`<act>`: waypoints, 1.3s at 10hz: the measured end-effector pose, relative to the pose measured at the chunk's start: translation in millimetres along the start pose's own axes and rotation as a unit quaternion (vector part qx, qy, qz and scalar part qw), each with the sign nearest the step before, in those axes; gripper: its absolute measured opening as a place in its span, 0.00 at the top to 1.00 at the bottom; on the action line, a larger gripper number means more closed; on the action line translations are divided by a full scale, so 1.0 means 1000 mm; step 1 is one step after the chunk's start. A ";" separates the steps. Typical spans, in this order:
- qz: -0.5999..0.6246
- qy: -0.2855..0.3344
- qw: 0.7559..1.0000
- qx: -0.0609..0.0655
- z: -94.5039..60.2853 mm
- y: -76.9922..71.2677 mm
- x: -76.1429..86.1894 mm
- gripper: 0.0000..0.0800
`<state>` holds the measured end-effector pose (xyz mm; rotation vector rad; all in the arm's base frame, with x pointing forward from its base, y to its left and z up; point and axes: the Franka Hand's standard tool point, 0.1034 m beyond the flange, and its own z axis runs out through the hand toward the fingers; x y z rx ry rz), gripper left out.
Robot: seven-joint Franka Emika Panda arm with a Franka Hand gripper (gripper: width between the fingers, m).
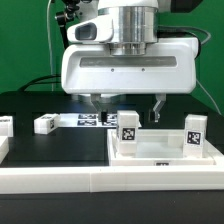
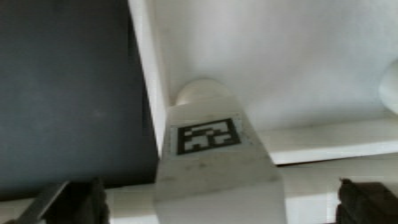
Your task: Assemble square table
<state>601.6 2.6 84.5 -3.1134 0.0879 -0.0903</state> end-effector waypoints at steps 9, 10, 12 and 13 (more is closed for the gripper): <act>0.195 0.003 0.981 0.004 0.000 -0.003 -0.001 0.64; 0.239 0.003 0.971 0.003 0.000 -0.004 -0.001 0.64; 0.332 0.003 0.943 0.004 0.001 -0.004 -0.001 0.64; 0.387 0.003 0.922 0.005 0.001 -0.004 -0.002 0.64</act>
Offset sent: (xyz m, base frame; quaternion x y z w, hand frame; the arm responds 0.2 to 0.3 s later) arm 0.0000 0.0000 0.0000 0.0000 0.0000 0.0650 0.9979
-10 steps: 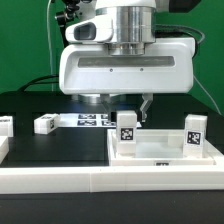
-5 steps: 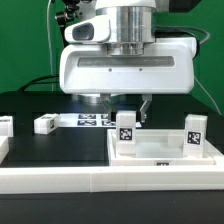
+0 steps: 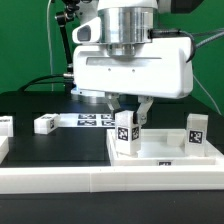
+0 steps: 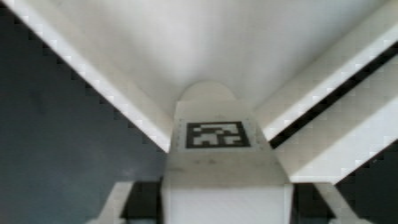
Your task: Assemble square table
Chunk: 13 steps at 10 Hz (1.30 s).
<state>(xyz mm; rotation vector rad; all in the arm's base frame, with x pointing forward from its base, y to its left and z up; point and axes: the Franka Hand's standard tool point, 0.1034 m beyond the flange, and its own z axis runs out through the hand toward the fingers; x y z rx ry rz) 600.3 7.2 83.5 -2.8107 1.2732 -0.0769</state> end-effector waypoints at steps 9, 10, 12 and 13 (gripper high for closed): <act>0.330 -0.013 0.944 0.009 0.002 -0.002 -0.003 0.64; 0.330 -0.013 0.944 0.009 0.002 -0.002 -0.003 0.64; 0.300 -0.013 0.954 0.009 0.001 -0.002 -0.003 0.54; 0.276 -0.017 0.961 0.007 0.001 -0.001 -0.002 0.37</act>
Offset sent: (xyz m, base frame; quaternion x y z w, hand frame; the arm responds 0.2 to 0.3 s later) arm -0.0061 -0.0014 -0.0034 -0.0279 0.0060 0.2504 0.9677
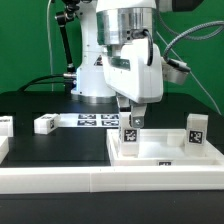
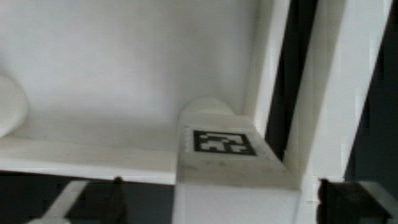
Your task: Assemble square table
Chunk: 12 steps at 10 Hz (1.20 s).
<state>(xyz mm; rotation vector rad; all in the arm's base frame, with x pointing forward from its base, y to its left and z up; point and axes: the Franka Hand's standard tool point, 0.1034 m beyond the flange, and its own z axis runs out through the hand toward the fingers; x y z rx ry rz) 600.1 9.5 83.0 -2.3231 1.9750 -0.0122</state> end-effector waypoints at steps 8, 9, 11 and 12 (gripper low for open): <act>-0.367 -0.003 0.930 -0.005 -0.004 -0.004 0.004 0.19; -0.406 -0.002 0.914 -0.008 -0.003 -0.003 0.002 0.19; -0.484 0.000 0.875 -0.016 -0.003 -0.003 0.000 0.19; -0.511 -0.001 0.859 -0.016 -0.003 -0.003 0.001 0.19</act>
Offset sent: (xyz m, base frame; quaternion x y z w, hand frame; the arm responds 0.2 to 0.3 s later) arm 0.0082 0.0046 -0.0002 0.0138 -0.0126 -0.2350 0.9718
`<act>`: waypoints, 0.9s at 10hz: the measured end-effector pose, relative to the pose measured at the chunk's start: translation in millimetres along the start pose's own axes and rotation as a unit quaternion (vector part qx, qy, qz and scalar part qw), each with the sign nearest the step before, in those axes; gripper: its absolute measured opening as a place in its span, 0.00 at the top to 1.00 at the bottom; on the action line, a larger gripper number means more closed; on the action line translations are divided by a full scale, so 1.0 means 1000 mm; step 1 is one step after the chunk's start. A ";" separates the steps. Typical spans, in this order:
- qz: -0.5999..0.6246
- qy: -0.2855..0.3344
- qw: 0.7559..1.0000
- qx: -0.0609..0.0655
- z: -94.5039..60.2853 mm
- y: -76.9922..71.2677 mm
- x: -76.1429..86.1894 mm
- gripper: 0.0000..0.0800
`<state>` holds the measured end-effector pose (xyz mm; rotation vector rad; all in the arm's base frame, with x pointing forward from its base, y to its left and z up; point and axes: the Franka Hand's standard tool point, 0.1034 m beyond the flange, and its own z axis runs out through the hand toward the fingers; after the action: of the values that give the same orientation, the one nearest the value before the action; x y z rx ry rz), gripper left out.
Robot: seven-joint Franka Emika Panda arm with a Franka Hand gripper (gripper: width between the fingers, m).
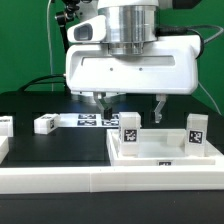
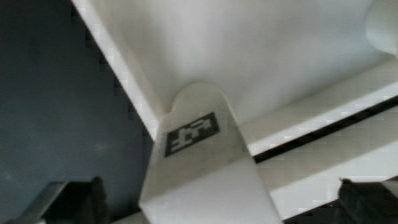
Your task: Assemble square table
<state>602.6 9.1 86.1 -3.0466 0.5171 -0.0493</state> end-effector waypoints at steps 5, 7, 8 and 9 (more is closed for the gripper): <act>-0.125 0.000 0.992 -0.003 0.001 0.002 0.000 0.19; -0.140 0.001 0.990 -0.003 0.000 0.003 0.001 0.52; -0.138 0.001 0.990 -0.003 0.000 0.003 0.001 0.52; -0.128 0.001 0.992 -0.003 0.000 0.003 0.001 0.64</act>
Offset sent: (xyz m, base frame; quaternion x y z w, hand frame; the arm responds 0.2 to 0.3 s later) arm -0.0004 0.0020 0.0004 -0.0080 -0.0018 -0.1857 0.9826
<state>602.4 5.5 85.6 -3.0988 0.1224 -0.0600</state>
